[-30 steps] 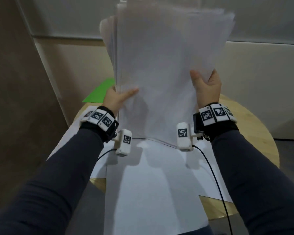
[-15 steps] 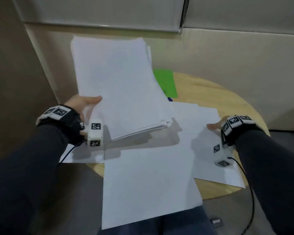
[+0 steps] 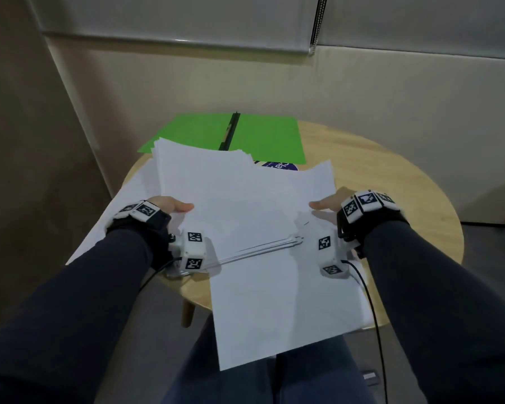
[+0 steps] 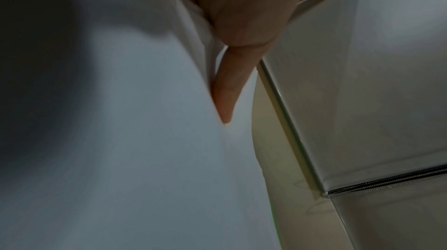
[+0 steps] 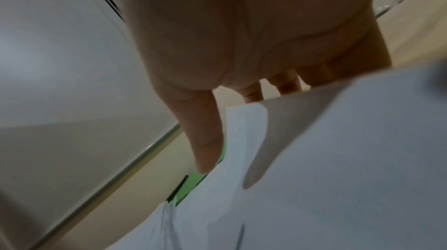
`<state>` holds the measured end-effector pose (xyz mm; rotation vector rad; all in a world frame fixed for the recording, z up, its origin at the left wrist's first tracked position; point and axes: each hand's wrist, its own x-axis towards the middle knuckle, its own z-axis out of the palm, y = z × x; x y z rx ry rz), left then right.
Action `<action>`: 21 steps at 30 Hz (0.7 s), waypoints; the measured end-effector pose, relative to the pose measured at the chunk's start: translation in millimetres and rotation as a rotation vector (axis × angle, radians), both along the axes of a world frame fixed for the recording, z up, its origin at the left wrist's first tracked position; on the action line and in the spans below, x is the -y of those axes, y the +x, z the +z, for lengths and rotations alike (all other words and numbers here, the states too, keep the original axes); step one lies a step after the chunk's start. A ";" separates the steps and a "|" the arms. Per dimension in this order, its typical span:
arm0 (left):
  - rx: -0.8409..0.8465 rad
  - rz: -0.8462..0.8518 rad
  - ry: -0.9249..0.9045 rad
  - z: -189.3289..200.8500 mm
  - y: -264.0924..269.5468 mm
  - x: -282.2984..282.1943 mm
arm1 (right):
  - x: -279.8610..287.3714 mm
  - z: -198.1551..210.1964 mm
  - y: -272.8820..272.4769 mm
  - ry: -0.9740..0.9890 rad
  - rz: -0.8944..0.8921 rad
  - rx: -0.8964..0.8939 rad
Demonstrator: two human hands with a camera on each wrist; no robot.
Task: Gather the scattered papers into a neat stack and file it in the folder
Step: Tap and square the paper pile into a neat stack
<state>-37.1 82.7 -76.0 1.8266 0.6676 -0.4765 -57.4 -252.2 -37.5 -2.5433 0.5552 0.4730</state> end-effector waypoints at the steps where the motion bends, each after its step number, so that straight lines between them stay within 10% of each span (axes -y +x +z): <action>1: -0.001 -0.004 -0.008 -7.0 5.6 -1.3 | 0.4 -2.6 3.7 0.088 -0.044 0.023; 11: 0.060 0.047 0.069 6.9 -2.6 19.4 | 50.9 -59.1 58.1 0.066 0.167 0.061; 21: -0.038 0.100 -0.027 -29.0 28.0 -31.0 | 48.2 -6.9 1.4 -0.037 -0.092 0.060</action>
